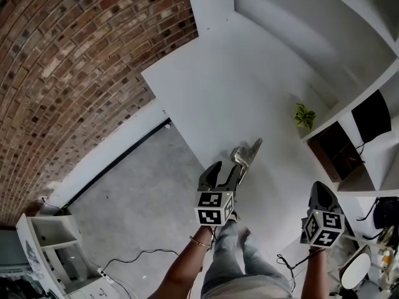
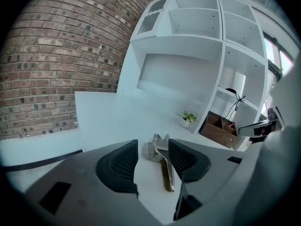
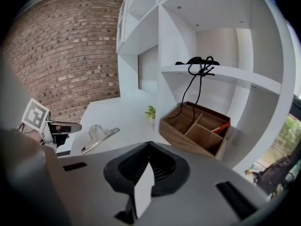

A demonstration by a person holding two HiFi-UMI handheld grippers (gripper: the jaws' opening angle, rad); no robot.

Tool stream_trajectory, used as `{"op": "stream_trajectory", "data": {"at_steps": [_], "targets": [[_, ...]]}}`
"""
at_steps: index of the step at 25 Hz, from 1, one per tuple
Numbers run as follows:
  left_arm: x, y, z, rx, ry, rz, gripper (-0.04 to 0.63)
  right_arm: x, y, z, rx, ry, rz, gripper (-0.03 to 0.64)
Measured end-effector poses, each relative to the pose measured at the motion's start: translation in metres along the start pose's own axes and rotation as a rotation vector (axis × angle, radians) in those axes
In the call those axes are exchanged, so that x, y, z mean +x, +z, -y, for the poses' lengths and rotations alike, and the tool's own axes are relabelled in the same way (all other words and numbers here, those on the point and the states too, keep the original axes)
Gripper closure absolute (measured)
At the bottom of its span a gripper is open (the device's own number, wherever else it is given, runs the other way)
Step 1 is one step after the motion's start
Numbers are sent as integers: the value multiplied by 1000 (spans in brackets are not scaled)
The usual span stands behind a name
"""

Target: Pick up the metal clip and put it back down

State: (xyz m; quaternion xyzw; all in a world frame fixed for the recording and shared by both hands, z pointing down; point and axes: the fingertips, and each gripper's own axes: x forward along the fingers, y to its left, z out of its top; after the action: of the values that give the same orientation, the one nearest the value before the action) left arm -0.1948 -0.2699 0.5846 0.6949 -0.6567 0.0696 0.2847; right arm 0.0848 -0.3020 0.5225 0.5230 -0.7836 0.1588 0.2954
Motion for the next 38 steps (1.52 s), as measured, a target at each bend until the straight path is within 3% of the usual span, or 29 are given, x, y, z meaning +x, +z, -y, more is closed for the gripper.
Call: {"op": "stream_trajectory", "data": {"at_steps": [19,29,38], "targets": [[46,-2,2,118,-104,-102,410,-1,-35,12,94,-88,-71,615],[60,-3,7,117,-136,-129,424,-3,-42,15,128,-117,-84,615],[66,-5,9,87,-138,-147,486,-6,-46,21,144,-134,-88,615]]}}
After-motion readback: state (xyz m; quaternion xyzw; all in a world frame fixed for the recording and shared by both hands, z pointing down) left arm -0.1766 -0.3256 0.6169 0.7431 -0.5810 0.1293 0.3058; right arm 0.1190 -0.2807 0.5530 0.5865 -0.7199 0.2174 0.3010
